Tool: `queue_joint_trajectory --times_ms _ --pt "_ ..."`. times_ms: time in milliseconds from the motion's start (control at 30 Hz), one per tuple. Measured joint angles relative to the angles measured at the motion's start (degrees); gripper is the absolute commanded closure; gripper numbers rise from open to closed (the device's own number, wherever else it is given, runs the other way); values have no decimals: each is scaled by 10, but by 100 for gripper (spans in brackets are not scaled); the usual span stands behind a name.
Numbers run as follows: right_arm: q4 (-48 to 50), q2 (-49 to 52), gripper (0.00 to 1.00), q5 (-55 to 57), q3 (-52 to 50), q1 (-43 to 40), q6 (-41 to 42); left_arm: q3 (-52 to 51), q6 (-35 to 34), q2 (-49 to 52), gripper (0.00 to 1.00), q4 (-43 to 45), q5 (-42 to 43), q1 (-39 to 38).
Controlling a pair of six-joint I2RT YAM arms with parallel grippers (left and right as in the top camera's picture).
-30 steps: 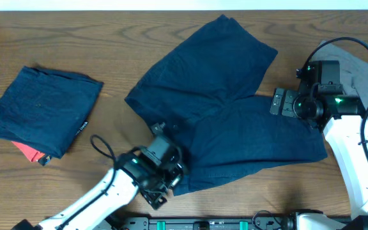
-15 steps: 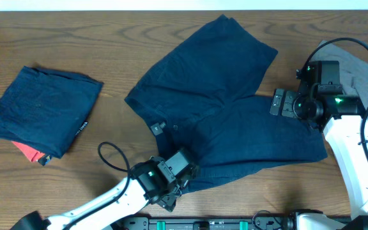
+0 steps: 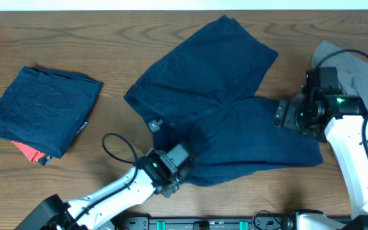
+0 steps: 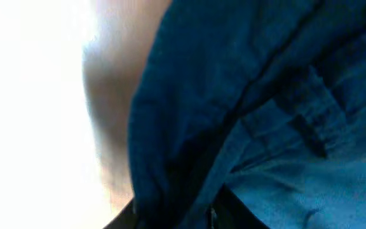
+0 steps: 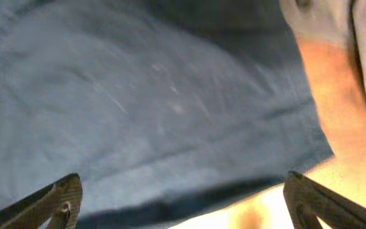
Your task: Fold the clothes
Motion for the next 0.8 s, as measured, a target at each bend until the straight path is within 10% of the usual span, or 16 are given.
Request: queue_joint_trajectory --times_ms 267,800 --pt "-47 0 1 -17 -40 -1 70 -1 133 -81 79 -6 -10 107" --pt "176 -11 2 -13 -271 -90 205 -2 211 -90 79 -45 -17 130"
